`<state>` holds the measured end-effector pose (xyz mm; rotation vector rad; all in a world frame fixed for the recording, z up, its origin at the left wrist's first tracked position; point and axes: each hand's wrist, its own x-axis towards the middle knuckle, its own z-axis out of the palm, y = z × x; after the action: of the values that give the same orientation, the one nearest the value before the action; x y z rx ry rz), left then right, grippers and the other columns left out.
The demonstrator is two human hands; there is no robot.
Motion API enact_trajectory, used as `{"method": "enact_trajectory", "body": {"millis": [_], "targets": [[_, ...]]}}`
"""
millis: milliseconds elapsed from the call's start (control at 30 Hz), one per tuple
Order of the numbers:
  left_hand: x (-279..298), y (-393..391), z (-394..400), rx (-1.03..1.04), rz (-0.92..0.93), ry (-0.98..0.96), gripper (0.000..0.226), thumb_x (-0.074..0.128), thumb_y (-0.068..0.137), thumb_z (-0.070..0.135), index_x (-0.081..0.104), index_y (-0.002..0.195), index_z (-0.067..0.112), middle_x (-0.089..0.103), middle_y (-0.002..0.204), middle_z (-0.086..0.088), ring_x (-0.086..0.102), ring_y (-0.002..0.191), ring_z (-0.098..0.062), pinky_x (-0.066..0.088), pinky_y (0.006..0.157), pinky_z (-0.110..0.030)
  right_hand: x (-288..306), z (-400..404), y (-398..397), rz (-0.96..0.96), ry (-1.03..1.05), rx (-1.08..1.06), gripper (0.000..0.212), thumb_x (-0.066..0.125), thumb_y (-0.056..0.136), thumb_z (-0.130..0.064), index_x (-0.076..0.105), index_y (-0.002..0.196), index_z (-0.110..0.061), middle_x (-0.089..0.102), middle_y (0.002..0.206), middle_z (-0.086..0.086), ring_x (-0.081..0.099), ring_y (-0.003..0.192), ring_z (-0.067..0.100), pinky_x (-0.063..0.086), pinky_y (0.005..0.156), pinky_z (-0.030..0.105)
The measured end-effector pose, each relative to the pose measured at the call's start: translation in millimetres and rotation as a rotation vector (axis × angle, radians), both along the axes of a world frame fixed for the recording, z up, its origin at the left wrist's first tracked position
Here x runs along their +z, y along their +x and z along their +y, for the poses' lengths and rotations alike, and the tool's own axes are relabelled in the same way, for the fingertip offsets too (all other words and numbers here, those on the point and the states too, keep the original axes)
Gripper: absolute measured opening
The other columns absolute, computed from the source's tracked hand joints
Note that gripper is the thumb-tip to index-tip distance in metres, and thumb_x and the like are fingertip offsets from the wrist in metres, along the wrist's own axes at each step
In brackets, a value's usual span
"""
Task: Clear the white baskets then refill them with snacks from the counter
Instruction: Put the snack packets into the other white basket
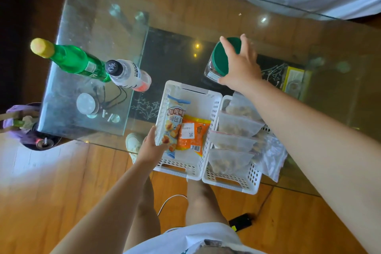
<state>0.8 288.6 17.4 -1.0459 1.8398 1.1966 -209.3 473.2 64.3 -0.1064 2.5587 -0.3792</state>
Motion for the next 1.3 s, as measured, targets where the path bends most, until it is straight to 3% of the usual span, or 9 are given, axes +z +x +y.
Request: {"method": "enact_trajectory", "body": {"millis": [67,200,267,433,533,700,833,1167,1300], "targets": [[-0.2,0.8,-3.2,-0.013,0.013,0.026,0.07,0.056,0.088,0.01,0.021,0.147,0.023,0.038,0.146,-0.01,0.049,0.12,-0.028,0.047,0.095,-0.044,-3.8,-1.3,0.4,0.069,0.005,-0.021,0.092,0.071,0.072,-0.007,0.021,0.144,-0.036,0.007,0.153,0.011,0.012,0.138,0.036,0.04,0.099,0.052],[-1.6,3.0,-8.4,-0.079,0.071,0.065,0.063,0.054,0.088,0.007,0.027,0.144,0.021,0.046,0.139,-0.01,0.049,0.099,-0.014,0.041,0.061,-0.017,-1.9,-7.0,-0.5,0.117,-0.004,-0.092,0.096,0.076,0.062,-0.003,0.031,0.14,-0.036,0.023,0.143,0.008,0.026,0.129,0.032,0.047,0.09,0.046],[-2.8,3.9,-11.9,-0.099,0.071,0.087,0.064,0.054,0.088,0.008,0.026,0.144,0.02,0.047,0.139,-0.01,0.05,0.1,-0.014,0.041,0.063,-0.016,3.0,-13.6,5.8,0.162,0.022,-0.069,0.097,0.079,0.06,-0.006,0.031,0.14,-0.034,0.026,0.141,0.008,0.028,0.127,0.031,0.048,0.086,0.044],[3.5,0.4,-33.2,-0.138,0.009,0.237,0.063,0.054,0.088,0.007,0.029,0.143,0.02,0.053,0.132,-0.008,0.056,0.113,-0.027,0.047,0.096,-0.045,31.1,-40.1,40.1,0.343,0.017,-0.024,0.098,0.079,0.058,-0.006,0.032,0.141,-0.028,0.03,0.141,0.009,0.031,0.124,0.032,0.048,0.088,0.045],[13.0,0.8,-60.8,-0.033,-0.024,0.279,0.055,0.055,0.087,0.004,0.037,0.138,0.013,0.06,0.101,-0.003,0.061,0.096,-0.026,0.05,0.089,-0.043,58.2,-64.0,67.6,0.428,-0.056,-0.099,0.097,0.078,0.056,-0.008,0.034,0.141,-0.027,0.033,0.139,0.01,0.031,0.123,0.031,0.041,0.093,0.04],[30.4,-0.6,-137.0,0.059,-0.006,0.196,0.045,0.054,0.089,0.005,0.044,0.132,0.011,0.057,0.094,0.005,0.055,0.08,-0.009,0.049,0.065,-0.018,101.3,-113.6,128.4,0.465,-0.188,-0.195,0.1,0.079,0.052,-0.014,0.033,0.141,-0.025,0.035,0.135,0.011,0.029,0.123,0.026,0.028,0.1,0.028],[47.2,-15.3,-205.0,0.081,0.043,0.104,0.055,0.058,0.087,0.008,0.039,0.138,0.012,0.048,0.137,-0.011,0.049,0.119,-0.025,0.04,0.103,-0.041,112.9,-152.8,178.1,0.359,-0.23,-0.208,0.107,0.084,0.048,-0.016,0.032,0.141,-0.024,0.033,0.136,0.008,0.026,0.123,0.019,0.04,0.095,0.032],[93.1,-100.9,-252.1,0.014,0.404,0.248,0.076,0.066,0.082,0.01,0.027,0.144,0.03,0.028,0.153,0.0,0.044,0.126,-0.012,0.034,0.107,-0.038,36.8,-215.5,214.4,0.103,-0.081,-0.012,0.099,0.08,0.058,-0.008,0.03,0.142,-0.013,0.033,0.139,0.01,0.03,0.13,0.028,0.041,0.104,0.041],[94.7,-113.4,-239.0,-0.051,0.464,0.301,0.04,0.065,0.083,0.012,0.048,0.114,0.03,0.055,0.101,0.022,0.055,0.086,0.013,0.043,0.083,-0.02,6.3,-226.1,209.4,0.07,-0.039,0.063,0.1,0.081,0.056,-0.007,0.03,0.142,-0.014,0.034,0.142,0.01,0.032,0.129,0.029,0.046,0.094,0.04]]}}
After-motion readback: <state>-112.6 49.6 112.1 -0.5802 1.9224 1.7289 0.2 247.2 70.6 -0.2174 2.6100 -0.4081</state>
